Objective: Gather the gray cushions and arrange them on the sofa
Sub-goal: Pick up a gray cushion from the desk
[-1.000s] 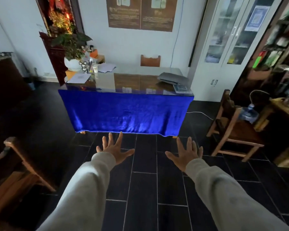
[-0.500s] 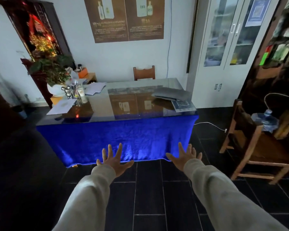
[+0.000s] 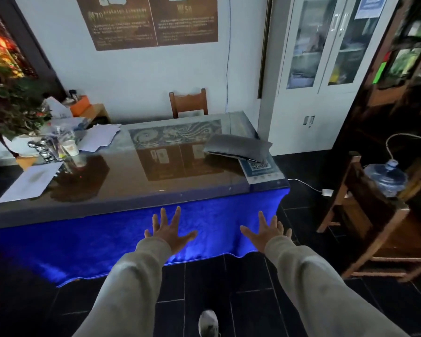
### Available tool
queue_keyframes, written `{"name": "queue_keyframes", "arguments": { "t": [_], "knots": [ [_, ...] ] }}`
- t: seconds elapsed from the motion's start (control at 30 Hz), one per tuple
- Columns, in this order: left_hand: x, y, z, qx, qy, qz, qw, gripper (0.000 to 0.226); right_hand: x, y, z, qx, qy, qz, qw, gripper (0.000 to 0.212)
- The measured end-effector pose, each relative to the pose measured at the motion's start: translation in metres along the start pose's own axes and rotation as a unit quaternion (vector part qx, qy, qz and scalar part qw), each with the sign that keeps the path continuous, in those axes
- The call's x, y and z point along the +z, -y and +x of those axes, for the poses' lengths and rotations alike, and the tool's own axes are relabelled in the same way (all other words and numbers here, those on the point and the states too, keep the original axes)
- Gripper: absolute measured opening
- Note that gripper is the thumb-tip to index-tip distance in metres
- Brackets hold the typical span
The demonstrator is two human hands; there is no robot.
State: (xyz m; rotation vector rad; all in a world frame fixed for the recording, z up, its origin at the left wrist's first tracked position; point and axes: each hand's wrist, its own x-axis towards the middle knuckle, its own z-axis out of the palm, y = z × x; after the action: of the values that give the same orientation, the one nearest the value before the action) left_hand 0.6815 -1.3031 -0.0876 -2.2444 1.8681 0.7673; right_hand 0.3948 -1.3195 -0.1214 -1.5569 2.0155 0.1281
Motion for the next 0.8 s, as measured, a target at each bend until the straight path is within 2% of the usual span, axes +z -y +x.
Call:
{"name": "queue_keyframes", "arguments": {
  "t": [0.2,0.4,0.6,0.7,0.8],
  "knots": [
    [-0.028,-0.031,0.146,0.017,0.028,-0.009,0.999,0.100,-0.040,0.026,0.111,0.061,0.013,0.023,0.998,0.099],
    [-0.087,-0.063,0.278,0.008,0.038,-0.010,0.999,0.102,-0.094,0.050,0.213,0.092,-0.008,0.063,0.994,0.102],
    [-0.126,-0.112,0.384,0.017,0.063,0.004,0.998,0.099,-0.130,0.048,0.333,0.136,-0.021,0.153,0.979,0.103],
    [-0.135,-0.136,0.432,0.019,0.060,0.009,0.998,0.095,-0.148,0.058,0.398,0.170,-0.059,0.230,0.956,0.106],
    [-0.144,-0.162,0.480,0.021,0.057,-0.003,0.998,0.094,-0.171,0.066,0.463,0.182,-0.133,0.291,0.930,0.106]
  ]
}}
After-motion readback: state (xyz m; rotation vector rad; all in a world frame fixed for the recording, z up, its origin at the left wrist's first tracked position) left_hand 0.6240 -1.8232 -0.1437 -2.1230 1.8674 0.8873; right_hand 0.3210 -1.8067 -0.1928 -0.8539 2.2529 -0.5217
